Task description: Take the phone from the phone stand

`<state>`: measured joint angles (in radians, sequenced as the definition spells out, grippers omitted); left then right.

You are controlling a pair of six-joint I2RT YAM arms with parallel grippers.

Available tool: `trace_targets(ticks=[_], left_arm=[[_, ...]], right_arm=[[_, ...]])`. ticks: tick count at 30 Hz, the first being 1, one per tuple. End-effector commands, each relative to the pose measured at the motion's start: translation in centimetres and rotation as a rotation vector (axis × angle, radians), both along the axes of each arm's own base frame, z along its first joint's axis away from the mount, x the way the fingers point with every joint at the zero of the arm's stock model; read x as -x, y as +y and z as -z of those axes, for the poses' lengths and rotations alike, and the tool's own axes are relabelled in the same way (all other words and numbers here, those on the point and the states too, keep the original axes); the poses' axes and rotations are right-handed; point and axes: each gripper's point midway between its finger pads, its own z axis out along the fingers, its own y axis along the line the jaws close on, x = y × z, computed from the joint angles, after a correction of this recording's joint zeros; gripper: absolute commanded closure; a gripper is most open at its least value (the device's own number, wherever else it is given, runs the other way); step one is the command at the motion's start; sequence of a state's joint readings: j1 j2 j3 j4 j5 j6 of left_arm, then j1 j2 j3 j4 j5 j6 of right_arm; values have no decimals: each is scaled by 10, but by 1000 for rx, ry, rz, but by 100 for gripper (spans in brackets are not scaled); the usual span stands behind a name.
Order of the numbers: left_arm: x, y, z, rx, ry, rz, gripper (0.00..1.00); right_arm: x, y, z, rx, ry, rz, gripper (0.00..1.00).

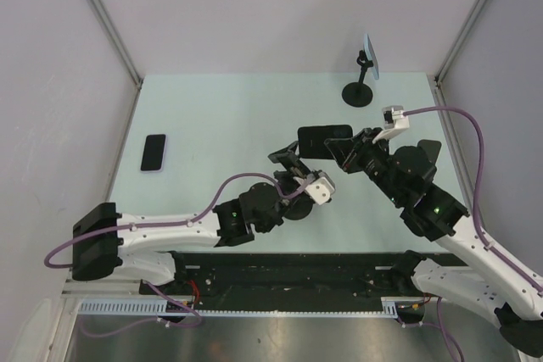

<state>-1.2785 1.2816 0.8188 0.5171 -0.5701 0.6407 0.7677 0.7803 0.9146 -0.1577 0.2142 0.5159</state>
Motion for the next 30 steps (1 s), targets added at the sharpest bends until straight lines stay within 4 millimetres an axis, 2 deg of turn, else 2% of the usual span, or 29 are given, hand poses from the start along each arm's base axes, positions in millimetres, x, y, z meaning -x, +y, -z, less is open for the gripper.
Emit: trace_targets(ticks=[1,8,9,11,15,16,23,24,26,27,29,30], left_arm=[[-6,0,-36,28,-117,-65,0],[-22,12,-43,66,-196,-228,2],[-25,11,-38,56,-201,-251,2],[-26,17,-44,90,-233,-292,6],[-29,22,-46,116,-249,-333,16],[-30,21,-45,116,-248,-336,21],[-29,25,-45,142,-244,-345,43],[-29,26,-45,143,-243,-344,51],[-29,27,-44,153,-235,-348,60],[-29,28,-42,150,-233,-348,70],[-29,31,-41,160,-222,-359,80],[-29,32,-38,156,-218,-360,91]], right_arm=[[8,9,-46,-160,-75,-62,100],[12,16,-46,-181,-55,-102,100],[12,16,-47,-188,-56,-104,100],[13,18,-46,-190,-50,-112,100],[13,18,-45,-191,-42,-116,100],[14,19,-45,-194,-41,-119,100],[14,20,-44,-198,-34,-123,100],[14,20,-43,-201,-29,-123,100],[13,20,-44,-208,-27,-122,100],[13,20,-44,-212,-27,-119,96],[11,19,-45,-215,-31,-110,89],[11,19,-46,-219,-32,-112,81]])
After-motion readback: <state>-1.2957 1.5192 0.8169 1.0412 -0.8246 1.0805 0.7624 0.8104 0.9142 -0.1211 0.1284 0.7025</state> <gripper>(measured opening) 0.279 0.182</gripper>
